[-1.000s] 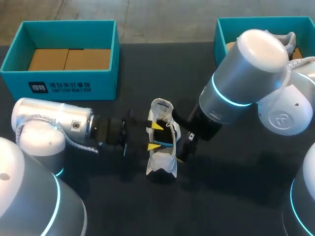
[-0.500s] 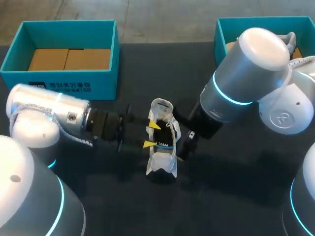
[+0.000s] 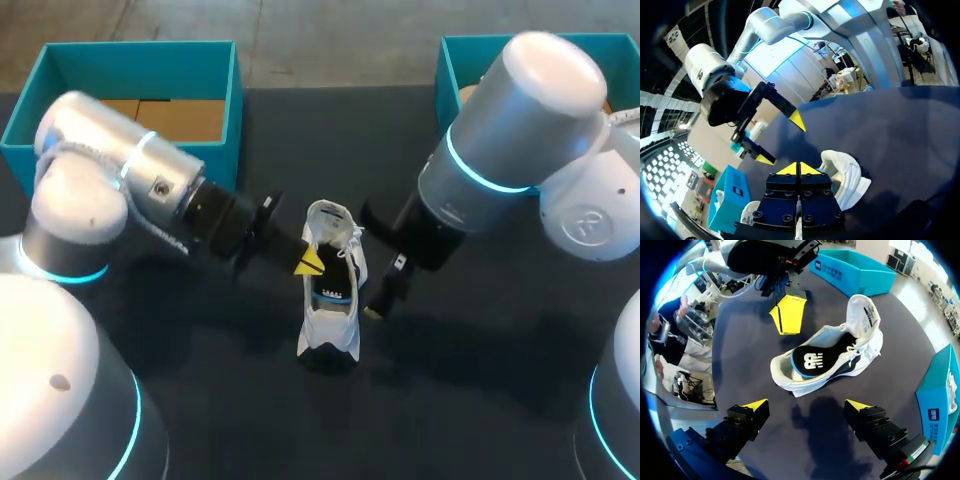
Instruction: Take the shoe out of the shoebox, open the shoe tongue, remove and reinsert the insole, then place the shoe into the shoebox
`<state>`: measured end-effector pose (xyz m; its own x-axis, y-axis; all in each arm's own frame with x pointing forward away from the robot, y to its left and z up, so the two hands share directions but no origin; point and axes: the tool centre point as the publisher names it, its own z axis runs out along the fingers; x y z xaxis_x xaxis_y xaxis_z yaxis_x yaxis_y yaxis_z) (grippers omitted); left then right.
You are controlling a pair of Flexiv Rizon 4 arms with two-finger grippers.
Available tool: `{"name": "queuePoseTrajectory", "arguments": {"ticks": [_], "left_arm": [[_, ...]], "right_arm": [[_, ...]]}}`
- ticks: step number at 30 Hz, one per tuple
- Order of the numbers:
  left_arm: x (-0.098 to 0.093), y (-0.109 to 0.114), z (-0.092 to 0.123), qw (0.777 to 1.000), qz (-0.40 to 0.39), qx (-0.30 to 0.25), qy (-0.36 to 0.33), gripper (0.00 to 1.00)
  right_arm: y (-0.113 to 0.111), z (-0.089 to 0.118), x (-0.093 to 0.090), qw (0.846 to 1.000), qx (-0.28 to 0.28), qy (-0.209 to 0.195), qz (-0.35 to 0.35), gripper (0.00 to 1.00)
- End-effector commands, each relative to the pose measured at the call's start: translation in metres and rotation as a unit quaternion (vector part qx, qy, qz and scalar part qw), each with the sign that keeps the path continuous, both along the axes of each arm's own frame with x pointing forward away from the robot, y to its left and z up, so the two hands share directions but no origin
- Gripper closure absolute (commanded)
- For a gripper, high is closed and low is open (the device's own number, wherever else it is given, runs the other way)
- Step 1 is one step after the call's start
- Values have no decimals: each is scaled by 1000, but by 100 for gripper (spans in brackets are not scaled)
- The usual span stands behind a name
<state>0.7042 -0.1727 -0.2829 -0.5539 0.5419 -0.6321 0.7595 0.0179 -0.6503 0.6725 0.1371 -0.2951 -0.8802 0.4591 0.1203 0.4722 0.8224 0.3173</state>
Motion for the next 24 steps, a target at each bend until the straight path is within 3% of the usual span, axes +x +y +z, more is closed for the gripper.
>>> {"name": "queuePoseTrajectory", "arguments": {"ticks": [1, 24], "left_arm": [[2, -2, -2, 991, -97, 93, -3, 100], [3, -1, -5, 984, -125, 123, -21, 100]], "right_arm": [[-11, 12, -7, 1000, 5, 0, -4, 0], [-13, 13, -7, 1000, 6, 6, -7, 0]]}}
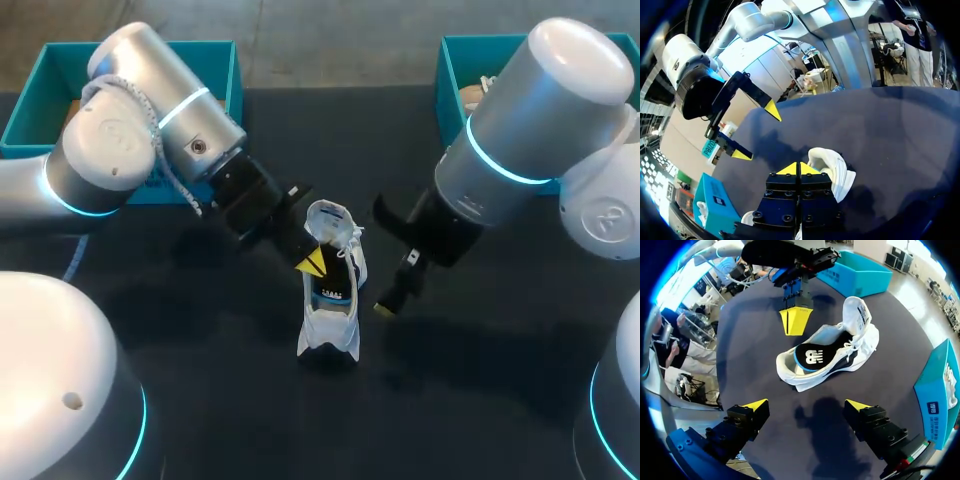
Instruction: Take the shoe out of the shoebox, open the shoe tongue, remove and reinsert the insole, then place the shoe into the shoebox
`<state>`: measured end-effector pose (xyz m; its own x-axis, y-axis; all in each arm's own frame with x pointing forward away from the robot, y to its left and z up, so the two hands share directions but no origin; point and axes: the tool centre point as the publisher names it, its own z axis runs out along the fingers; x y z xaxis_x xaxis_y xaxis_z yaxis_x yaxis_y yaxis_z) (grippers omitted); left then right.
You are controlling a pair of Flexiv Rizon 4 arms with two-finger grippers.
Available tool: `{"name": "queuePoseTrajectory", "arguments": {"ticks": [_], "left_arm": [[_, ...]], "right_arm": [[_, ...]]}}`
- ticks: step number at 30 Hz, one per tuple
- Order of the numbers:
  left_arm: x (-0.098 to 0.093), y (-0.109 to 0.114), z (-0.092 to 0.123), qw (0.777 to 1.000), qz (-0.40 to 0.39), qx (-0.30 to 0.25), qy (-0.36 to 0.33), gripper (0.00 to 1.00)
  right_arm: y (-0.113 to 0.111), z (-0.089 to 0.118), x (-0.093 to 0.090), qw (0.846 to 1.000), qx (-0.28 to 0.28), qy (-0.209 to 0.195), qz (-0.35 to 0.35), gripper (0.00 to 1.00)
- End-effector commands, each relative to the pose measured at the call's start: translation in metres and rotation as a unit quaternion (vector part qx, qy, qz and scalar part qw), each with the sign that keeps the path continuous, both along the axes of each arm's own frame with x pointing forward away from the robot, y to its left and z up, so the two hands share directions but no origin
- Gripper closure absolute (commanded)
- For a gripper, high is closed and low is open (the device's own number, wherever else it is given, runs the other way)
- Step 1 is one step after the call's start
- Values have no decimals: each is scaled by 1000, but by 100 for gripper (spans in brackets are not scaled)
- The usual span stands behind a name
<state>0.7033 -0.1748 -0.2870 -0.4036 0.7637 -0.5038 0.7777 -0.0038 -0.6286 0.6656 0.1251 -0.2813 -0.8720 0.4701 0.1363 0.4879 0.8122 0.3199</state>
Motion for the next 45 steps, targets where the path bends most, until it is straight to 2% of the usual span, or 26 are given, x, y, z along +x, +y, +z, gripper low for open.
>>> {"name": "queuePoseTrajectory", "arguments": {"ticks": [1, 9, 17, 28, 45], "left_arm": [[5, 2, -1, 999, -33, 29, -17, 100], [12, 8, 3, 993, -80, 70, -40, 100], [11, 10, -1, 984, -130, 108, -48, 100], [16, 13, -7, 971, -166, 159, -71, 100], [19, -3, -7, 949, -179, 228, -123, 100]], "right_arm": [[-4, 0, 0, 1000, 3, 1, 2, 0], [-34, 25, 20, 1000, -28, -13, 6, 0], [-55, 54, 33, 998, -51, -23, -7, 0], [-82, 88, 37, 997, -77, -23, -13, 0], [-118, 116, 38, 994, -97, -27, -33, 0]]}}
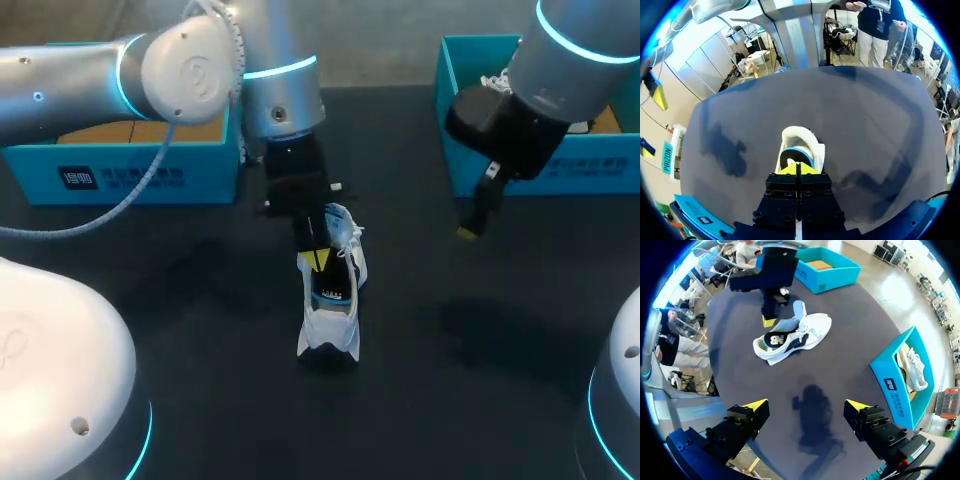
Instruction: Take the shoe out of the shoebox, open the shoe tongue, remove and reinsert the insole, then place the shoe into the shoebox
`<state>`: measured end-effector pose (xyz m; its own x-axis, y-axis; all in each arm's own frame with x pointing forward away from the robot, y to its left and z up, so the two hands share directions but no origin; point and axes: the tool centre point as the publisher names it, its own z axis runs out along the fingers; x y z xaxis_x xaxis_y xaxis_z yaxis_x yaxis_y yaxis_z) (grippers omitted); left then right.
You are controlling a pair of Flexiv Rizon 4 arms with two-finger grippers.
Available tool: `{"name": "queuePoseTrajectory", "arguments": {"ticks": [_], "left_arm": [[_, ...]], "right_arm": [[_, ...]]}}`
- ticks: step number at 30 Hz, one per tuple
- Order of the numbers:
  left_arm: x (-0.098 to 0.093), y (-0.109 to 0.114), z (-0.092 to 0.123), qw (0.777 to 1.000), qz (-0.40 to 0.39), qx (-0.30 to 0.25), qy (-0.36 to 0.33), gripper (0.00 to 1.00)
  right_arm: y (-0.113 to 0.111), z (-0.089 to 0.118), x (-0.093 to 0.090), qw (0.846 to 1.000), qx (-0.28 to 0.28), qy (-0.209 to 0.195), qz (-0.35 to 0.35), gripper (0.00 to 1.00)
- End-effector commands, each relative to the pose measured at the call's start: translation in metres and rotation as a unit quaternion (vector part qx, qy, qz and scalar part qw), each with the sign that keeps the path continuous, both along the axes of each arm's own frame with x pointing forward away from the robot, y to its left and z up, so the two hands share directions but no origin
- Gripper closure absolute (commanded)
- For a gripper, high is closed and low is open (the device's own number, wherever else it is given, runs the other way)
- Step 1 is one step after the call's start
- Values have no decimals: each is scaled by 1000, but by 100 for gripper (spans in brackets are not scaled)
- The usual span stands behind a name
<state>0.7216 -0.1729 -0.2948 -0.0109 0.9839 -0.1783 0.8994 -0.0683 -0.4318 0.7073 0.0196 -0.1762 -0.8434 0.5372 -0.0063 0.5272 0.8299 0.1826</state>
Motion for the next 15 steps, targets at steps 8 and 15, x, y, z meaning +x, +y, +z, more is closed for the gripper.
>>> {"name": "queuePoseTrajectory", "arguments": {"ticks": [8, 15], "left_arm": [[2, -9, -8, 999, -27, 36, -6, 100], [1, -12, -26, 997, -40, 58, -21, 100]], "right_arm": [[-23, 19, -3, 1000, -6, -1, -2, 0], [-23, 19, -3, 1000, -6, -1, -2, 0]]}}
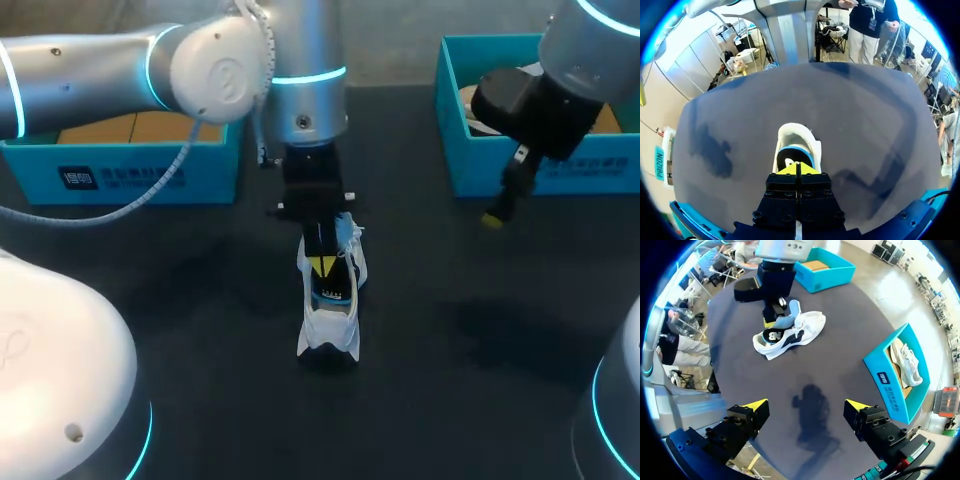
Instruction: Take the shoe out of the shoebox, open the shoe tongue, remove and reinsert the insole, then place the shoe into the shoebox
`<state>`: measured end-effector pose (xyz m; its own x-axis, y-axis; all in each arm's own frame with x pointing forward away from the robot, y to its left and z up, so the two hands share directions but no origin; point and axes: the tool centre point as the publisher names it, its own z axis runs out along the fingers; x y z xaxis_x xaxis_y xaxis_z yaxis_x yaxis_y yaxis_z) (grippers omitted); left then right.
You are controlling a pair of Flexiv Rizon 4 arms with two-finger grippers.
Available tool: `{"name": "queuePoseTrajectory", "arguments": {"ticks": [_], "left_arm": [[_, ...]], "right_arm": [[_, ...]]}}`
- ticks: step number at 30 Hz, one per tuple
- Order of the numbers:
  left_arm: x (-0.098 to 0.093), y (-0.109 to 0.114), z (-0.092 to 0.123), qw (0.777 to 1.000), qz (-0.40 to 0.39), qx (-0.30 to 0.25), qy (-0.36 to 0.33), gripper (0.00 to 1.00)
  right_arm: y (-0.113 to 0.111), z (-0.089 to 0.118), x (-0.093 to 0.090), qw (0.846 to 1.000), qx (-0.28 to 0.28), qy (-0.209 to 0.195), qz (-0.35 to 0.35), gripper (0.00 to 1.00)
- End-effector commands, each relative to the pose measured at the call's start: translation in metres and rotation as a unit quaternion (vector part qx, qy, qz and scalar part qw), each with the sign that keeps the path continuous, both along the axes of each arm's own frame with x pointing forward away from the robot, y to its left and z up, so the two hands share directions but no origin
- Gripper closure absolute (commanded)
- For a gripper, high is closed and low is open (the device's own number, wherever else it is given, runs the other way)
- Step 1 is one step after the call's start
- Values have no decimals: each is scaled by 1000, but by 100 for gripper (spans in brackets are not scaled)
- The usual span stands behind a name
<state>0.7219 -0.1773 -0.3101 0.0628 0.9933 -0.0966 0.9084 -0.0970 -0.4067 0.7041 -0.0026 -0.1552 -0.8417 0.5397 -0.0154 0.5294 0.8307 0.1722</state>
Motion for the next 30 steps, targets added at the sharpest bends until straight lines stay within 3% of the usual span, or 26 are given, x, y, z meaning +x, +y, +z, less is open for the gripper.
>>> {"name": "queuePoseTrajectory", "arguments": {"ticks": [1, 10, 30], "left_arm": [[1, -8, -14, 1000, -5, 20, -6, 100], [8, -10, -48, 999, 17, 24, -15, 100], [0, -14, -88, 998, 18, 40, -40, 100]], "right_arm": [[-1, -2, 0, 1000, 1, 0, -1, 0], [-1, -2, 0, 1000, 1, 0, -1, 0], [-1, -2, 0, 1000, 1, 0, -1, 0]]}}
